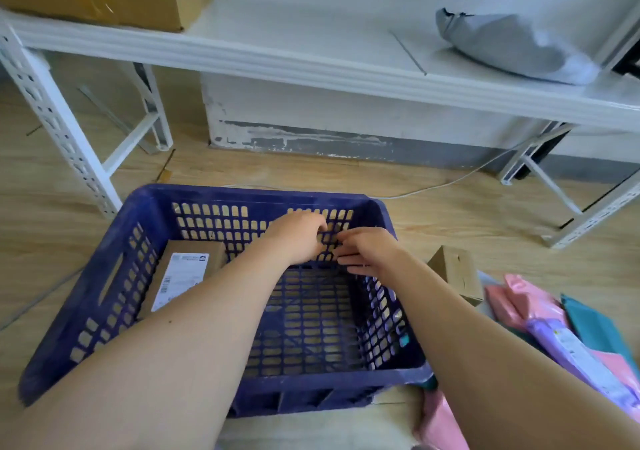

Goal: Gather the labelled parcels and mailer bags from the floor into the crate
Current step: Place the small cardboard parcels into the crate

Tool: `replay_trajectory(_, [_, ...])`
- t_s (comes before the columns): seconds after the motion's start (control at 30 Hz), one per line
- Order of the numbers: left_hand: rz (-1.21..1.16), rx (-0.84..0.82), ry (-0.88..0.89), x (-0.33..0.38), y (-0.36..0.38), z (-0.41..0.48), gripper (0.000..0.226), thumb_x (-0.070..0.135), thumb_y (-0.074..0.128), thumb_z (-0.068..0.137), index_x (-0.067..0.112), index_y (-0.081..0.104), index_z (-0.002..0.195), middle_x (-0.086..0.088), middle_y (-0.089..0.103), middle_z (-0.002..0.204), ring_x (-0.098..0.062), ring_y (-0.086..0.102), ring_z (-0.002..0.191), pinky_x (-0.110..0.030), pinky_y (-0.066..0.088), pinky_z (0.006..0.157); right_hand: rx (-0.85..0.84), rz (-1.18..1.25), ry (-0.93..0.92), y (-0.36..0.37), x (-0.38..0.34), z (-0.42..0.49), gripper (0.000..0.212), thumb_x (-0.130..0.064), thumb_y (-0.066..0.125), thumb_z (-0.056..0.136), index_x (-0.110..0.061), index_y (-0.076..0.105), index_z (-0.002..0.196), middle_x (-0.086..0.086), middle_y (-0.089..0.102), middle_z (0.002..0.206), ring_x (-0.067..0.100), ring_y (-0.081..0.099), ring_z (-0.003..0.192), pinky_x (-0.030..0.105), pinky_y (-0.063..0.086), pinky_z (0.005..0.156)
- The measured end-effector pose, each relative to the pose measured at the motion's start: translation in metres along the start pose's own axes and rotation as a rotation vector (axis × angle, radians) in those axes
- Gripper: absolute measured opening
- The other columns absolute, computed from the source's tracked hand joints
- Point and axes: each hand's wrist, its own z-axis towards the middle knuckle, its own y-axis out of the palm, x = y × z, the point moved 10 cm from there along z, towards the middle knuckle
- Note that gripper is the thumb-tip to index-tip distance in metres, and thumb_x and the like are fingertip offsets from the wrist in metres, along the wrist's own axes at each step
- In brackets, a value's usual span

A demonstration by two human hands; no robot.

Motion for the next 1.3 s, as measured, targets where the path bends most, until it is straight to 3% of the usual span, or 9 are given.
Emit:
replay_trajectory(0.2, [0.004, 0.097, 0.143, 0.08, 0.003, 0.012, 0.039, 0.019, 0.049, 0.093, 0.022, 0.05, 0.131, -0.003, 0.051, 0.132, -0.027, 0.053, 0.115, -0.039, 0.044, 0.086, 0.231, 0.104, -0.105, -0.097, 0.009, 0.003, 0.022, -0.002, 0.044, 0.092, -0.015, 0.062, 0.092, 0.003, 0.063, 0.07, 0.013, 0.057, 0.059, 0.022, 0.045, 0.056])
replay_trajectory(0.37, [-0.009, 0.146, 0.261, 0.133, 0.016, 0.023, 0.036, 0.018, 0.05, 0.093, 0.02, 0.053, 0.128, -0.001, 0.051, 0.131, -0.023, 0.052, 0.115, -0.04, 0.046, 0.086, 0.42, 0.096, -0.115, -0.171, 0.031, 0.001, 0.032, -0.001, 0.04, 0.088, -0.021, 0.059, 0.072, 0.003, 0.064, 0.068, 0.013, 0.057, 0.057, 0.023, 0.045, 0.055])
replay_trajectory(0.47, [-0.024, 0.152, 0.308, 0.149, 0.028, 0.033, 0.033, 0.02, 0.052, 0.092, 0.019, 0.056, 0.125, 0.0, 0.053, 0.128, -0.02, 0.049, 0.118, -0.038, 0.046, 0.089, 0.459, 0.048, -0.1, -0.187, 0.046, 0.01, 0.029, -0.001, 0.044, 0.085, -0.019, 0.062, 0.071, 0.01, 0.07, 0.079, 0.015, 0.06, 0.062, 0.027, 0.05, 0.066])
replay_trajectory(0.6, [-0.031, 0.128, 0.328, 0.157, 0.05, 0.051, 0.031, 0.029, 0.051, 0.094, 0.02, 0.057, 0.123, 0.001, 0.052, 0.128, -0.018, 0.047, 0.118, -0.033, 0.043, 0.093, 0.447, -0.22, -0.076, -0.188, 0.063, 0.02, 0.025, -0.007, 0.051, 0.087, -0.018, 0.07, 0.099, 0.004, 0.065, 0.094, 0.021, 0.059, 0.089, 0.022, 0.04, 0.071])
replay_trajectory(0.73, [-0.066, 0.077, 0.326, 0.161, 0.07, 0.069, 0.032, 0.034, 0.052, 0.094, 0.02, 0.058, 0.122, 0.003, 0.047, 0.135, -0.019, 0.046, 0.121, -0.031, 0.038, 0.097, 0.401, -0.408, -0.014, -0.174, 0.086, 0.037, 0.035, -0.01, 0.047, 0.087, -0.016, 0.061, 0.119, 0.008, 0.065, 0.115, 0.027, 0.061, 0.104, 0.024, 0.041, 0.074])
replay_trajectory(0.83, [-0.092, 0.061, 0.307, 0.164, 0.082, 0.083, 0.03, 0.032, 0.052, 0.093, 0.023, 0.058, 0.121, 0.004, 0.046, 0.137, -0.019, 0.046, 0.121, -0.03, 0.037, 0.093, 0.347, -0.537, -0.011, -0.155, 0.101, 0.057, 0.042, -0.011, 0.053, 0.085, -0.015, 0.054, 0.127, 0.007, 0.06, 0.124, 0.026, 0.056, 0.114, 0.027, 0.043, 0.083])
replay_trajectory(0.97, [-0.011, 0.011, 0.344, 0.169, 0.1, 0.096, 0.029, 0.027, 0.052, 0.093, 0.023, 0.058, 0.121, 0.003, 0.051, 0.131, -0.018, 0.04, 0.126, -0.031, 0.032, 0.102, 0.292, -0.634, -0.005, -0.128, 0.125, 0.079, 0.055, -0.025, 0.06, 0.085, -0.018, 0.042, 0.136, 0.009, 0.045, 0.136, 0.029, 0.041, 0.126, 0.037, 0.04, 0.1])
replay_trajectory(1.17, [0.062, 0.053, 0.388, 0.178, 0.106, 0.11, 0.029, 0.023, 0.051, 0.092, 0.022, 0.059, 0.12, 0.001, 0.054, 0.129, -0.02, 0.04, 0.127, -0.031, 0.019, 0.113, 0.191, -0.763, 0.023, -0.1, 0.149, 0.093, 0.049, -0.016, 0.046, 0.091, -0.012, 0.034, 0.138, 0.012, 0.029, 0.142, 0.033, 0.033, 0.128, 0.044, 0.036, 0.103])
replay_trajectory(1.3, [0.122, 0.058, 0.401, 0.181, 0.109, 0.114, 0.03, 0.025, 0.051, 0.092, 0.024, 0.058, 0.121, 0.002, 0.053, 0.131, -0.018, 0.039, 0.129, -0.031, 0.011, 0.115, 0.22, -0.682, 0.103, -0.107, 0.155, 0.096, 0.056, -0.02, 0.047, 0.091, -0.011, 0.026, 0.142, 0.016, 0.021, 0.148, 0.035, 0.031, 0.132, 0.045, 0.036, 0.104])
